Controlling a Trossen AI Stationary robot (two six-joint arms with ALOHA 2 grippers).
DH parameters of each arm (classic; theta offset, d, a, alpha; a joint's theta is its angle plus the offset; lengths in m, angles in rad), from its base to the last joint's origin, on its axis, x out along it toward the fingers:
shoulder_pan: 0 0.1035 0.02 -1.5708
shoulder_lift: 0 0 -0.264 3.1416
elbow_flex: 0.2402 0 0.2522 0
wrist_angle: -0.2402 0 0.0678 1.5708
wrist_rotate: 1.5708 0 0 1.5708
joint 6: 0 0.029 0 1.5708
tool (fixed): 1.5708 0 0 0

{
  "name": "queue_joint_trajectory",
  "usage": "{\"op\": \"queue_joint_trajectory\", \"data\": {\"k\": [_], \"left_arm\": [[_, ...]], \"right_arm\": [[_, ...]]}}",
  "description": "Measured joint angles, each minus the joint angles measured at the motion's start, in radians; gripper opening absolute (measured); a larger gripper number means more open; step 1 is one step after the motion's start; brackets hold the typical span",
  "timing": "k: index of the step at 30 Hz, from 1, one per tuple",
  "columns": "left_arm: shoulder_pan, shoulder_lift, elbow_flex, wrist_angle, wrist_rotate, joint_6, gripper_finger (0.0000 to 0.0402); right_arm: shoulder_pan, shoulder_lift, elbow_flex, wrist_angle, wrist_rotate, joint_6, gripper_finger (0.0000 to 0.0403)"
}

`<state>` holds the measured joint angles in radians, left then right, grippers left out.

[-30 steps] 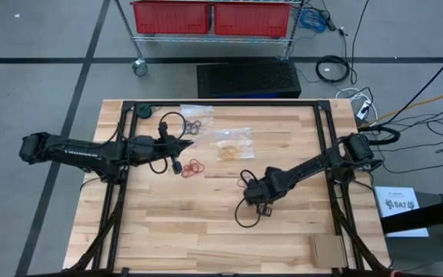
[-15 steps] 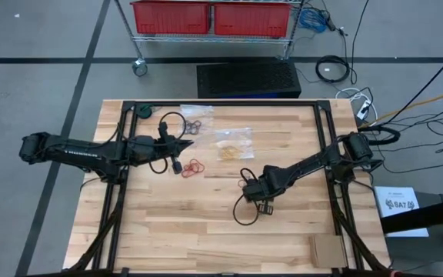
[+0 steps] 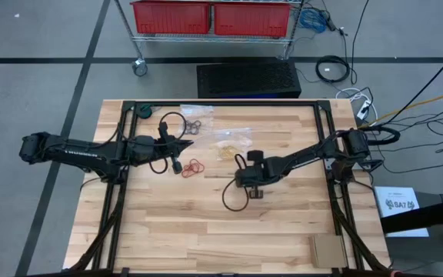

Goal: Sort rubber bands
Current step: Put the red rubber band into the transparent zip bag

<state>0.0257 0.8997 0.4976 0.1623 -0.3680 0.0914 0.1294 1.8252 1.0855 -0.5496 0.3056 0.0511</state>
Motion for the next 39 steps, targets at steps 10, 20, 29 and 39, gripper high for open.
{"op": "queue_joint_trajectory", "data": {"k": [10, 20, 29, 39], "left_arm": [[0.000, 0.000, 0.001, -0.014, 0.000, 0.000, 0.0000], [0.000, 0.000, 0.001, -0.014, 0.000, 0.000, 0.0000], [0.000, 0.000, 0.001, -0.014, 0.000, -0.001, 0.0000], [0.000, 0.000, 0.001, -0.015, 0.036, -0.003, 0.0000]], "right_arm": [[-0.018, 0.000, 0.003, 0.114, -0.224, 0.044, 0.0018], [-0.020, 0.000, 0.003, 0.112, -0.328, 0.336, 0.0134], [-0.015, -0.001, 0.004, 0.136, -0.372, 0.700, 0.0237], [0.026, 0.072, 0.009, 0.251, -0.187, 0.888, 0.0279]]}}
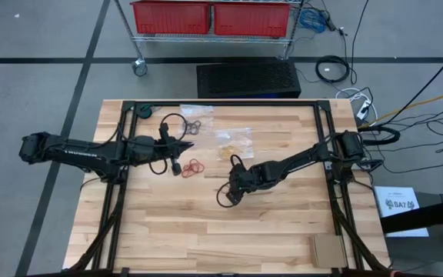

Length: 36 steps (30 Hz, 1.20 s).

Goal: Sort rubber bands
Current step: Put the red rubber band into the transparent zip bag

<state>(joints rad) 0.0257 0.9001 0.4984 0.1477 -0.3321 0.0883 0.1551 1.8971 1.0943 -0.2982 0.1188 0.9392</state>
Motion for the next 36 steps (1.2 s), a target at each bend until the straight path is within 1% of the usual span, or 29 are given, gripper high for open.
{"op": "queue_joint_trajectory", "data": {"k": [3, 9, 12, 14, 17, 24, 26, 27, 28, 30, 33, 36], "left_arm": [[0.000, 0.000, 0.000, 0.001, 0.000, 0.000, 0.0000], [0.000, 0.000, 0.000, 0.002, 0.000, 0.000, 0.0000], [0.000, 0.000, 0.000, 0.002, 0.000, 0.001, 0.0000], [0.000, 0.000, 0.000, 0.002, 0.000, 0.001, 0.0000], [0.000, 0.000, 0.000, 0.002, 0.000, 0.000, 0.0000], [0.000, 0.000, 0.000, 0.002, 0.000, -0.001, 0.0000], [0.000, 0.000, 0.000, 0.002, 0.000, -0.001, 0.0000], [0.000, 0.000, 0.000, 0.001, 0.000, -0.001, 0.0000], [0.000, 0.000, 0.000, 0.001, 0.000, -0.001, 0.0000], [0.000, 0.000, 0.000, 0.001, 0.000, -0.002, 0.0000], [0.000, 0.000, 0.000, 0.000, 0.000, -0.002, 0.0000], [0.000, 0.000, 0.000, 0.000, 0.000, -0.002, 0.0000]], "right_arm": [[0.000, 0.036, 0.002, 0.006, 0.010, 0.024, 0.0279], [0.012, 0.058, 0.003, 0.069, 0.080, 0.010, 0.0278], [0.012, 0.061, 0.015, 0.065, 0.091, -0.029, 0.0264], [0.012, 0.063, 0.020, 0.060, 0.095, -0.053, 0.0243], [0.010, 0.064, 0.022, 0.060, 0.101, -0.079, 0.0198], [0.008, 0.065, 0.022, 0.063, 0.139, -0.160, 0.0068], [0.008, 0.064, 0.022, 0.066, 0.146, -0.204, 0.0027], [0.008, 0.060, 0.022, 0.067, 0.145, -0.230, 0.0014], [0.008, 0.055, 0.022, 0.068, 0.142, -0.255, 0.0008], [0.007, 0.042, 0.022, 0.065, 0.129, -0.288, 0.0008], [0.003, 0.008, 0.048, 0.007, 0.127, -0.355, 0.0003], [0.003, -0.032, 0.095, -0.043, 0.163, -0.450, 0.0002]]}}
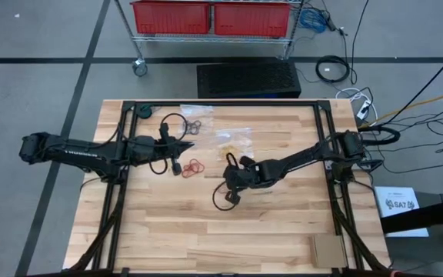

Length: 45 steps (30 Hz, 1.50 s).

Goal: Sort rubber bands
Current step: Put the red rubber band into the transparent zip bag

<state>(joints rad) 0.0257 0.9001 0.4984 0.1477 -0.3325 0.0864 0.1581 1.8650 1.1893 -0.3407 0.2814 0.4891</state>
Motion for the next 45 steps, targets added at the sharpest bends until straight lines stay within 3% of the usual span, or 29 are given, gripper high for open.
{"op": "queue_joint_trajectory", "data": {"k": [10, 14, 23, 29, 36, 41, 45], "left_arm": [[0.000, 0.000, 0.000, 0.000, 0.000, 0.000, 0.0000], [0.000, 0.000, 0.000, 0.000, 0.000, 0.000, 0.0000], [-0.002, 0.000, 0.000, 0.003, 0.009, -0.001, 0.0000], [-0.002, 0.000, 0.000, 0.002, 0.010, -0.001, 0.0000], [-0.002, 0.000, 0.000, -0.001, 0.010, -0.001, 0.0000], [-0.002, 0.000, 0.000, 0.000, 0.013, -0.001, 0.0000], [-0.002, 0.000, 0.000, 0.000, 0.014, -0.001, 0.0000]], "right_arm": [[-0.030, -0.012, 0.109, -0.057, -0.001, -0.288, 0.0001], [-0.014, -0.002, 0.103, -0.079, -0.050, -0.260, 0.0000], [-0.002, 0.069, 0.059, -0.075, -0.044, -0.196, 0.0009], [-0.017, 0.095, 0.059, -0.029, -0.056, -0.349, 0.0065], [-0.026, 0.096, 0.059, -0.029, -0.095, -0.511, 0.0170], [-0.030, 0.097, 0.059, -0.029, -0.127, -0.569, 0.0241], [-0.041, 0.122, 0.060, -0.007, -0.130, -0.587, 0.0275]]}}
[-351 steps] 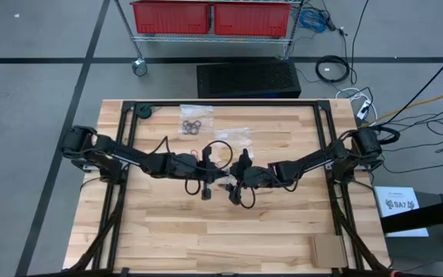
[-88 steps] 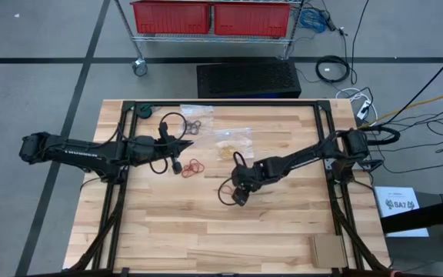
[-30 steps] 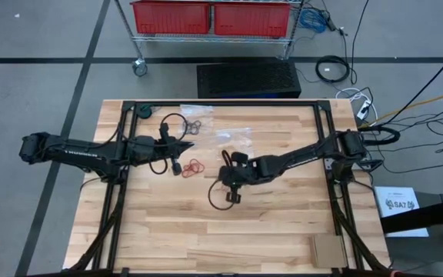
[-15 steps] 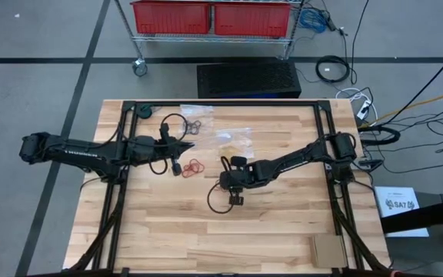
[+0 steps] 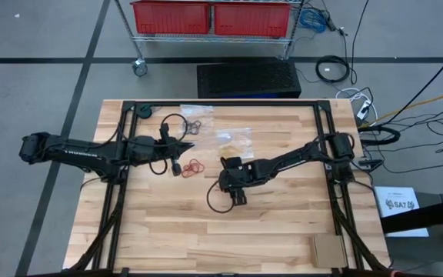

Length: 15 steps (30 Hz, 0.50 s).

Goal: Sort rubber bands
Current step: Put the red rubber band into the transparent zip bag

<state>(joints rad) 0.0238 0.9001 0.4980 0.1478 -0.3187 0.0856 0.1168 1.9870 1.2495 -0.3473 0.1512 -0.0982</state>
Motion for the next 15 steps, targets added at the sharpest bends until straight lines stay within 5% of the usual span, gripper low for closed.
{"op": "queue_joint_trajectory", "data": {"k": [9, 15], "left_arm": [[0.000, 0.000, 0.000, 0.000, 0.000, 0.000, 0.0000], [0.000, 0.000, 0.000, 0.000, 0.000, 0.000, 0.0000]], "right_arm": [[-0.037, 0.061, 0.004, 0.065, -0.037, -0.048, 0.0287], [-0.088, 0.067, 0.002, 0.091, -0.169, 0.022, 0.0242]]}}
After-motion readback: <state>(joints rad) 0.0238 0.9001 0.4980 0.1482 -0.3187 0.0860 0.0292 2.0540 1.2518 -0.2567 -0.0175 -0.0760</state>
